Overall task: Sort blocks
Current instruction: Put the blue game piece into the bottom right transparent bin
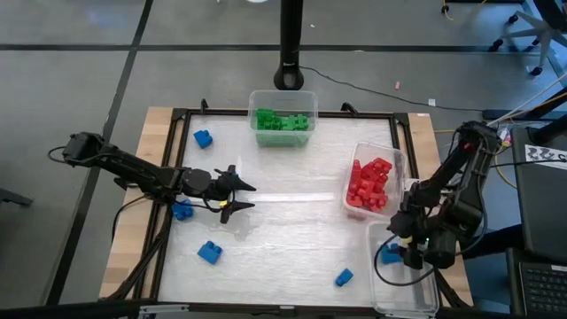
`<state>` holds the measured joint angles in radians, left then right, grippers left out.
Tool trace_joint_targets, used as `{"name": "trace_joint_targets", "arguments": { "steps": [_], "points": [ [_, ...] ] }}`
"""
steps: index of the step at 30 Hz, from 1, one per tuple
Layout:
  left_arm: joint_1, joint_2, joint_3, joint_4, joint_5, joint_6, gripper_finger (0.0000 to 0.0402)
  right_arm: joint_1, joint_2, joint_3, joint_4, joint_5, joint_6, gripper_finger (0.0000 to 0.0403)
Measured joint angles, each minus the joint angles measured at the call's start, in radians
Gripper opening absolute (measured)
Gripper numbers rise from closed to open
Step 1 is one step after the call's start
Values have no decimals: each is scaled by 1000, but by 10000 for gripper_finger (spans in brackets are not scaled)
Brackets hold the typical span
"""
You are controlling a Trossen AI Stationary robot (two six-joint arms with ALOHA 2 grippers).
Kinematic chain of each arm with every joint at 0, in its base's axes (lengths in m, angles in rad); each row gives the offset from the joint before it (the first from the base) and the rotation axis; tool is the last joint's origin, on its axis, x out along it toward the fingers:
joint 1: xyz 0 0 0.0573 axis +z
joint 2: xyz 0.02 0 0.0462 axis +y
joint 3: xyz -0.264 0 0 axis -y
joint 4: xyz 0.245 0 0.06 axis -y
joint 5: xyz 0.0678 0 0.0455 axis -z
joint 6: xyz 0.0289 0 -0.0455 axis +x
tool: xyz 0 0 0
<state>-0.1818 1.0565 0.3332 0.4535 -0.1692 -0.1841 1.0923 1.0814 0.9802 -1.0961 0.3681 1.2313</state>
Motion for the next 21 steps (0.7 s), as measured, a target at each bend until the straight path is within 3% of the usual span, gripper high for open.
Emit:
{"name": "trace_joint_targets", "arguments": {
  "steps": [6, 14, 21],
  "points": [
    [0, 0, 0, 0, 0, 4, 244, -130, -1, 0, 123, 132, -183, 328],
    [0, 0, 0, 1, 0, 0, 244, -417, 46, 2, 448, 262, -833, 328],
    [0, -10, 1, -23, -8, -20, 244, -640, 184, 2, 678, 211, -1193, 328]
  ]
}}
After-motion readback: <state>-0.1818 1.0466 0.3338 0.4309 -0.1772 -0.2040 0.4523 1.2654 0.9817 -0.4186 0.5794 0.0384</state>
